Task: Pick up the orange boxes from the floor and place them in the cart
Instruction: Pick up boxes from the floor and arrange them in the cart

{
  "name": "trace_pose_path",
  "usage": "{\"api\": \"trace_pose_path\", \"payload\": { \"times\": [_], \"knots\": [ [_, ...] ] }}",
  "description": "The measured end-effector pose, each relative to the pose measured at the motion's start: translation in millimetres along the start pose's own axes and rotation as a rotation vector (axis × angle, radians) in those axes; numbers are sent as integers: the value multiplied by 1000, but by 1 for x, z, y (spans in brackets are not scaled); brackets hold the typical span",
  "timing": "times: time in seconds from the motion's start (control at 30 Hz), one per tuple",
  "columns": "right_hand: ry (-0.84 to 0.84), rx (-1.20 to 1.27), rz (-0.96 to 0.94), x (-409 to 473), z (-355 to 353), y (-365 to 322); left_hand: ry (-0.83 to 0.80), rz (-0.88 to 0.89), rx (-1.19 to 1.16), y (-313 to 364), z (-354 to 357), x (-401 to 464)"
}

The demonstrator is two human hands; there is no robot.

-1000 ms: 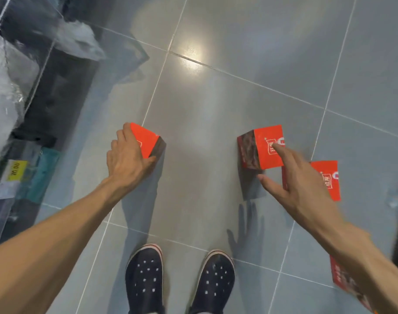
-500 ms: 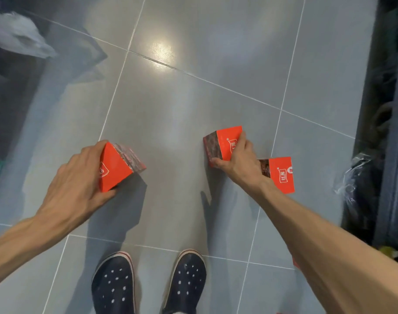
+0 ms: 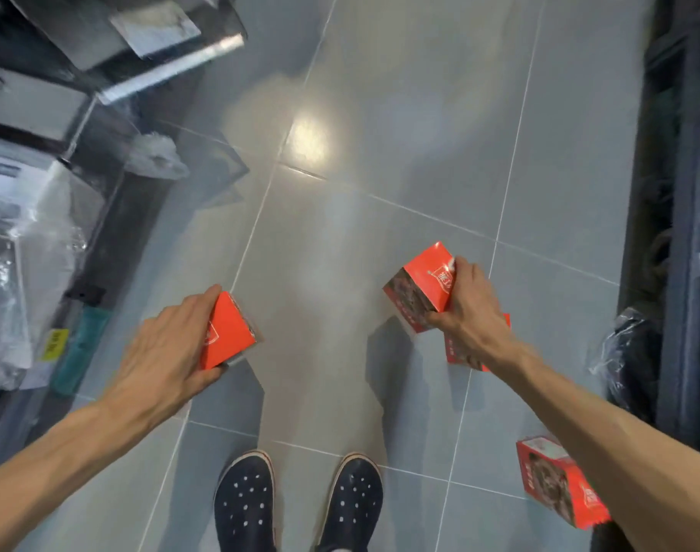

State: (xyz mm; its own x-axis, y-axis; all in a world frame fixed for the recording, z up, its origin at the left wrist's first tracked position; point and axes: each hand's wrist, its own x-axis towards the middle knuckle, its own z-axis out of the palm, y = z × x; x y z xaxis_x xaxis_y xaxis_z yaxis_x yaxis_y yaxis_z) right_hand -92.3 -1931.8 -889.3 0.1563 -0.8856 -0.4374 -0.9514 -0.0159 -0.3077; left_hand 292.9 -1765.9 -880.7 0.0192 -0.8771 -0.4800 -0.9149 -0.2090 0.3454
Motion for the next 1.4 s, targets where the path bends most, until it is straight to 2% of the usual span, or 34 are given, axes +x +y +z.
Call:
{"api": "trace_pose_path", "payload": {
  "times": [0.27, 0.47, 0.6, 0.7, 0.83, 0.97, 1.1, 1.2, 1.4],
  "knots": [
    [-14, -8, -238, -76, -216, -106, 113, 76, -11, 66, -191, -77],
    [-27, -44, -375, -165, -384, -217, 192, 41, -28, 126, -355, -176],
    [-36, -32, -517, -228, -470, -270, 278, -12, -59, 164, -441, -257],
    [-66, -13, -622, -273, -511, -300, 372, -26, -19, 175, -477, -317],
    [-85, -100, -783, -323, -541, -346, 478, -157, -14, 186, -505, -406],
    [-123, -154, -964, -372, -550, -406, 589, -385, -121, 189, -508, -500],
    [-171, -259, -1256, -442, -544, -477, 645, -625, -138, 194, -489, -610],
    [-193, -286, -1467, -508, -524, -523, 709, -811, -124, 207, -464, -703],
    [-389, -337, -1804, -656, -446, -589, 854, -1200, -183, 265, -388, -888]
  ]
}}
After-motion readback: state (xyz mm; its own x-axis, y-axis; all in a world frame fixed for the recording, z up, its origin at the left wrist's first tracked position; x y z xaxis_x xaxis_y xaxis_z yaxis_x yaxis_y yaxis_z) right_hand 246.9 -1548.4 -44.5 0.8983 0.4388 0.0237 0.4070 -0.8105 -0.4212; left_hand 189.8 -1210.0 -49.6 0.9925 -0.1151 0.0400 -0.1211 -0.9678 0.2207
